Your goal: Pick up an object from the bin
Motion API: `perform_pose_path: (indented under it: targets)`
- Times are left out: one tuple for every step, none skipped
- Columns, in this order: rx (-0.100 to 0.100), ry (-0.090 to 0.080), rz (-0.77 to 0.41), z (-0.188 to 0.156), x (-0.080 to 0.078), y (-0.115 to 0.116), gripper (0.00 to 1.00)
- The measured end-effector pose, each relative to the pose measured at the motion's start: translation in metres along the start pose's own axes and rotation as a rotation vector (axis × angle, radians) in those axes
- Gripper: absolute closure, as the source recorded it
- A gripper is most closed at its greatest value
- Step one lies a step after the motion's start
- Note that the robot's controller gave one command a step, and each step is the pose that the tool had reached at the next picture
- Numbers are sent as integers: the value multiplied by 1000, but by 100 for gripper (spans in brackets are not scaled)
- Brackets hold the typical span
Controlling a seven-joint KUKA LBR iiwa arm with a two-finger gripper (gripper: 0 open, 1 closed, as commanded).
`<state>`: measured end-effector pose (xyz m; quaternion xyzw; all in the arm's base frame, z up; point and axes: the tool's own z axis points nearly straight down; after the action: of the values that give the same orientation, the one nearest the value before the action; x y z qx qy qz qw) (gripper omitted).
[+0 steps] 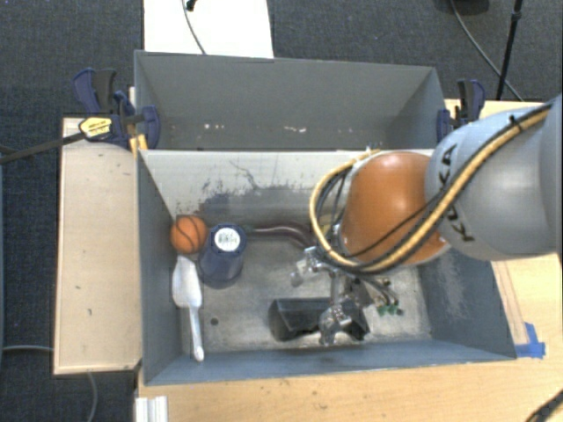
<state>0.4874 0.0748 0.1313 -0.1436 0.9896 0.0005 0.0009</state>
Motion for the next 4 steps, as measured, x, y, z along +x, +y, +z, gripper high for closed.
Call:
perform_pose_path:
  targets:
    - [3,-22,38,58,10,-22,0]
    - [5,-11,10,57,14,-26,100]
    - [5,-10,7,57,13,-26,100]
    - [3,-6,6,53,14,-26,100]
